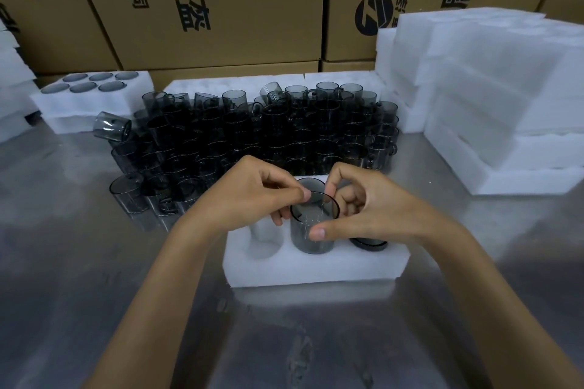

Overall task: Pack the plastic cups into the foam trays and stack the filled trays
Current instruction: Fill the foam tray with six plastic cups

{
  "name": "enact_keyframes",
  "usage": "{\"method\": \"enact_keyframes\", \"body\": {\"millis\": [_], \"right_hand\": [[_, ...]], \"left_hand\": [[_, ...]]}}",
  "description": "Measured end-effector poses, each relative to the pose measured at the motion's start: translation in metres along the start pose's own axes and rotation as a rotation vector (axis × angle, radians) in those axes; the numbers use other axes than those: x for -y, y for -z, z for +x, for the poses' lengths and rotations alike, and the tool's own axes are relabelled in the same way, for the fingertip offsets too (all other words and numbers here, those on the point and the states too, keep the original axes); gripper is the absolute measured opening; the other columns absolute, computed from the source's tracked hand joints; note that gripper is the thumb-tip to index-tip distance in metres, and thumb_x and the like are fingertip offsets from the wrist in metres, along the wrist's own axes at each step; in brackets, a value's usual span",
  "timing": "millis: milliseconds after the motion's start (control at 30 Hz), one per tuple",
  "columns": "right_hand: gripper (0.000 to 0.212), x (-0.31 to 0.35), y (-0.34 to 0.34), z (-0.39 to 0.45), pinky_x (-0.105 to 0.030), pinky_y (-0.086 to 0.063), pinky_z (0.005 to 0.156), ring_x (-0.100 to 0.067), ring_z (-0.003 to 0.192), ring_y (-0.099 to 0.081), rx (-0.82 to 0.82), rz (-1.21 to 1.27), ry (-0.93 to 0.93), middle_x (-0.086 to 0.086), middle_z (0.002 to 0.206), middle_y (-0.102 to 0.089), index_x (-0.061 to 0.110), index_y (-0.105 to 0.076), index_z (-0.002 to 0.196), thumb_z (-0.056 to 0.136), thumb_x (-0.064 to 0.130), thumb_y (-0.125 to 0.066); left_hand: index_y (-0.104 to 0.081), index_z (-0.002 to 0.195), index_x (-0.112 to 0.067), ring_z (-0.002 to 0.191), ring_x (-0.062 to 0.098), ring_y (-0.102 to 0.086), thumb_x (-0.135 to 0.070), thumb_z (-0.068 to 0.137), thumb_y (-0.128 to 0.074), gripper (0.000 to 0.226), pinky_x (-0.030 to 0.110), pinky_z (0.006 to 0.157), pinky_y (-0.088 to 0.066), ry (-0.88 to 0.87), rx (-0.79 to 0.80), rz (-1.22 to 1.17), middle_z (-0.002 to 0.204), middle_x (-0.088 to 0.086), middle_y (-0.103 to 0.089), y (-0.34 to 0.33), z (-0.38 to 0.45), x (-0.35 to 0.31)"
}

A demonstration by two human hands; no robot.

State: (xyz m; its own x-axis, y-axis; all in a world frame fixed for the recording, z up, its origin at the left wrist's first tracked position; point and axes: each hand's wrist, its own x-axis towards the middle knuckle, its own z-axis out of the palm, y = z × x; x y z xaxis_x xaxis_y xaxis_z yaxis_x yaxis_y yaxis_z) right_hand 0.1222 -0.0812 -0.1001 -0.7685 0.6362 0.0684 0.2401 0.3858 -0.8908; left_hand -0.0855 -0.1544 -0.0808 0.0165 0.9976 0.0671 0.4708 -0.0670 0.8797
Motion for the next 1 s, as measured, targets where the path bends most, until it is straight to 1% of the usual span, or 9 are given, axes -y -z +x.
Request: {"method": "enact_keyframes", "body": {"millis": [133,267,433,600,700,767,833,900,1000], "right_hand": [[0.056,0.0,0.0,-0.001,-0.019,-0.041,0.056,-0.009,0.057,-0.048,0.01,-0.02,-0.006,0.006,0.056,-0.057,0.023,-0.052,0.086,0.057,0.053,-0.09],[0.052,-0.002,0.0,0.001,-0.013,-0.039,0.053,-0.005,0.052,-0.048,0.008,-0.069,-0.007,0.007,0.055,-0.059,0.025,-0.051,0.082,0.06,0.051,-0.091],[0.051,-0.002,0.0,0.0,-0.016,-0.038,0.052,-0.006,0.052,-0.045,0.02,-0.099,0.005,0.006,0.056,-0.058,0.026,-0.053,0.081,0.059,0.055,-0.089],[0.038,0.003,0.009,-0.005,-0.029,-0.039,0.061,-0.013,0.062,-0.045,-0.034,-0.121,0.02,-0.015,0.073,-0.062,0.019,-0.07,0.085,0.075,0.056,-0.073],[0.034,0.001,0.013,-0.006,-0.02,-0.039,0.07,-0.006,0.074,-0.048,-0.11,-0.218,0.003,0.006,0.084,-0.057,0.029,-0.071,0.09,0.071,0.057,-0.074],[0.053,-0.002,0.015,-0.005,-0.015,-0.034,0.09,-0.001,0.106,-0.046,-0.174,-0.32,-0.01,0.017,0.111,-0.051,0.04,-0.065,0.104,0.061,0.07,-0.071],[0.08,-0.004,0.016,-0.004,-0.026,-0.023,0.112,-0.003,0.136,-0.025,-0.166,-0.421,-0.047,0.023,0.141,-0.035,0.052,-0.052,0.125,0.052,0.081,-0.069],[0.103,-0.007,0.017,-0.004,-0.037,-0.012,0.12,0.006,0.145,-0.002,-0.096,-0.43,-0.115,0.034,0.155,-0.011,0.061,-0.034,0.139,0.046,0.086,-0.07],[0.118,-0.011,0.016,-0.004,-0.041,-0.008,0.122,0.006,0.147,0.011,-0.032,-0.367,-0.214,0.036,0.158,0.005,0.064,-0.019,0.146,0.042,0.087,-0.07]], "left_hand": [[-0.081,0.083,-0.017,0.056,0.013,-0.066,-0.019,0.087,-0.074,0.009,0.019,0.059,-0.053,-0.004,0.019,0.01,0.073,0.009,-0.074,-0.002,0.002,0.003],[-0.081,0.082,-0.018,0.067,0.028,-0.067,-0.018,0.086,-0.074,0.008,0.032,0.062,-0.056,0.014,0.019,0.043,0.087,0.004,-0.075,-0.007,0.005,0.007],[-0.082,0.085,-0.022,0.067,0.003,-0.057,-0.022,0.084,-0.078,0.005,0.012,0.056,-0.043,0.009,0.016,0.065,0.095,0.0,-0.069,-0.005,0.004,0.007],[-0.078,0.099,-0.026,0.068,0.004,-0.061,-0.026,0.079,-0.081,0.02,0.009,0.056,-0.043,0.033,0.044,0.018,0.09,-0.003,-0.074,0.007,-0.002,0.001],[-0.076,0.097,-0.034,0.068,0.01,-0.054,-0.044,0.064,-0.082,0.035,0.016,0.067,-0.044,0.069,0.089,0.059,0.096,-0.003,-0.069,0.015,-0.005,0.001],[-0.073,0.1,-0.04,0.074,0.004,-0.051,-0.053,0.057,-0.08,0.045,0.021,0.076,-0.043,0.096,0.094,0.108,0.101,-0.007,-0.063,0.017,-0.005,0.002],[-0.062,0.11,-0.052,0.102,0.0,-0.046,-0.064,0.052,-0.076,0.061,0.022,0.091,-0.036,0.135,0.095,0.254,0.117,-0.017,-0.05,0.017,-0.004,0.004],[-0.046,0.124,-0.057,0.125,0.003,-0.026,-0.071,0.049,-0.073,0.081,0.027,0.101,-0.027,0.19,0.123,0.406,0.13,-0.022,-0.034,0.017,-0.004,0.005],[-0.026,0.148,-0.048,0.145,0.009,-0.011,-0.069,0.05,-0.073,0.111,0.033,0.115,-0.022,0.262,0.18,0.429,0.152,-0.021,-0.017,0.016,-0.002,0.006]]}}
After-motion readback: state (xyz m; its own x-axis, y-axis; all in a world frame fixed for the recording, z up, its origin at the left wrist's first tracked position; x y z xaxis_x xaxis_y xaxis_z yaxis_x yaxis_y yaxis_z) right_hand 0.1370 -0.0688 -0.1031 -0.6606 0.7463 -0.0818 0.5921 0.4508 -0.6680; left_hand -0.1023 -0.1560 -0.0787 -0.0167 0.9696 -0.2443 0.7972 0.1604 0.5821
